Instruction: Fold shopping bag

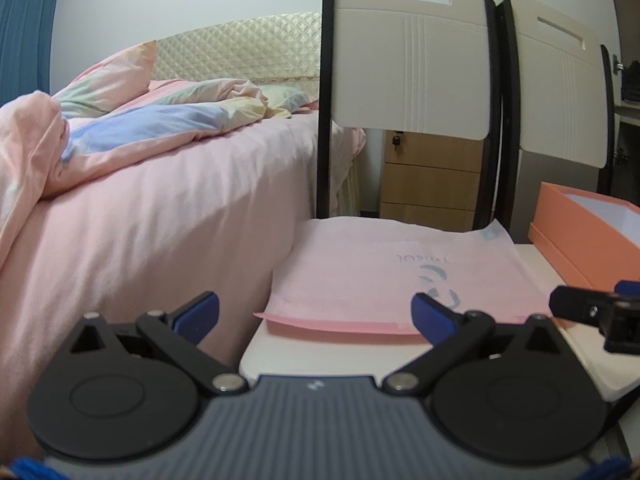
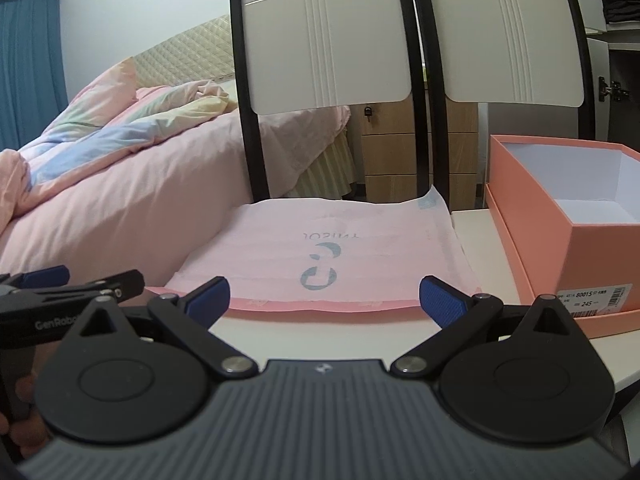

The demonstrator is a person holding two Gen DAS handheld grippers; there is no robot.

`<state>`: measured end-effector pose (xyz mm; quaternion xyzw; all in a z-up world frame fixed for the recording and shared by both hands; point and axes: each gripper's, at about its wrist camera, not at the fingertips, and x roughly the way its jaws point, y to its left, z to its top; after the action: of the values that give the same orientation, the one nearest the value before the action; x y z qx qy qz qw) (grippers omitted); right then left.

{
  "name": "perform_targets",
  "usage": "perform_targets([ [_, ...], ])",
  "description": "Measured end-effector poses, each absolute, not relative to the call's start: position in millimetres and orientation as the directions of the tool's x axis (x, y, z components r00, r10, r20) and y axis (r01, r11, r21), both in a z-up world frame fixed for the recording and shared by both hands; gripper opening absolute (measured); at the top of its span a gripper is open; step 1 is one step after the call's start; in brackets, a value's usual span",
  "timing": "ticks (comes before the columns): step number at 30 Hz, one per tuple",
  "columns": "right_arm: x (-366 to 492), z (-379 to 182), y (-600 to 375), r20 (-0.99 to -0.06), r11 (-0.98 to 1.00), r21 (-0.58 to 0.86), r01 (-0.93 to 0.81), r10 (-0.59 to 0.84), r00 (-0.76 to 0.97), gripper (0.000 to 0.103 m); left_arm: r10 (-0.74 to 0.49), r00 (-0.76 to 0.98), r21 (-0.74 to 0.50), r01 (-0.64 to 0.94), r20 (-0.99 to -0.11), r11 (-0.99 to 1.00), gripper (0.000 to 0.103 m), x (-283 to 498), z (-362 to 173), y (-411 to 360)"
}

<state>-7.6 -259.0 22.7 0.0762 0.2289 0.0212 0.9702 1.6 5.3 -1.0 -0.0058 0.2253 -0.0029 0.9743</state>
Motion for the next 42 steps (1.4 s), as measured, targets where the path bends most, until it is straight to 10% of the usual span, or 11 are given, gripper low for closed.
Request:
perform_targets([
  [42, -16, 25, -263, -0.418, 0.983, 0.181, 0.013, 0.065, 0.906, 0.103, -0.014, 0.890, 0.004, 0.018, -0.456, 1.000, 0.103, -4, -9, 1],
])
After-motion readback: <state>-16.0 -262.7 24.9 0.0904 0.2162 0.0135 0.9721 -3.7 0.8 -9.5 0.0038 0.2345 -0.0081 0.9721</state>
